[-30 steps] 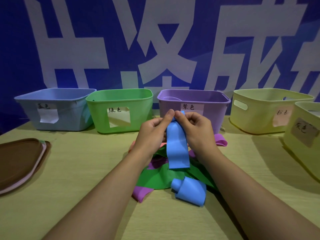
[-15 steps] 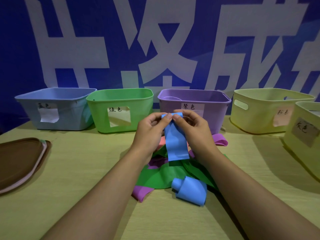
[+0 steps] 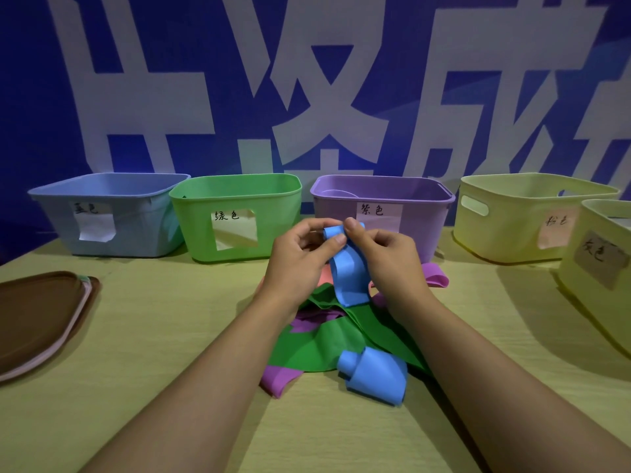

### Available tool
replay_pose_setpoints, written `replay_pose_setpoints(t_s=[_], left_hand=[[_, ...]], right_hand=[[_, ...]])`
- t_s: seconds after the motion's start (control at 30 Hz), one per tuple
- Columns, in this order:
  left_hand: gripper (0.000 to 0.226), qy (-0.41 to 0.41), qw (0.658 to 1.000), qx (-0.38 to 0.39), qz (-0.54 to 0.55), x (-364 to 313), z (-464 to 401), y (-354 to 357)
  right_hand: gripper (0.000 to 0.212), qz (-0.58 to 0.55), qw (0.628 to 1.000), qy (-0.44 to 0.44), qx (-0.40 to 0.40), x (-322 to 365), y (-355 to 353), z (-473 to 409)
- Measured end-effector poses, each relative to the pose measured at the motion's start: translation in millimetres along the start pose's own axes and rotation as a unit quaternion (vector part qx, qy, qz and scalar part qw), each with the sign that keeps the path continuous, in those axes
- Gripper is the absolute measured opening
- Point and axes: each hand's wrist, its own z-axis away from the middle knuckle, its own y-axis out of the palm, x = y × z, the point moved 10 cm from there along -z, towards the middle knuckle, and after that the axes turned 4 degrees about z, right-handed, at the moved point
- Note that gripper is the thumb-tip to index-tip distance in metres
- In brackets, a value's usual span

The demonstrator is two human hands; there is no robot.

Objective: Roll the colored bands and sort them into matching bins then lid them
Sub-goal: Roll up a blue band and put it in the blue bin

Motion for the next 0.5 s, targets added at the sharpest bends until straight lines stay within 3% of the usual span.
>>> replay_pose_setpoints(t_s=[0.33,0.43,0.5], left_hand=[[0.012,-0.046,0.998,-0.025,0.04,6,0,-1],[0.046,-0.095,0.995,-0.029,-0.004,20,0,-5],[0.056,-0.095,0.995,-0.025,-0.026,22,0,-5]], right_hand=[[0.017,-0.054,0.998,-0.027,0.035,7,9,2],[0.011,-0.049,0.997,-0.039,0.041,10,12,2],[0.01,-0.047,0.997,-0.043,0.043,10,12,1]])
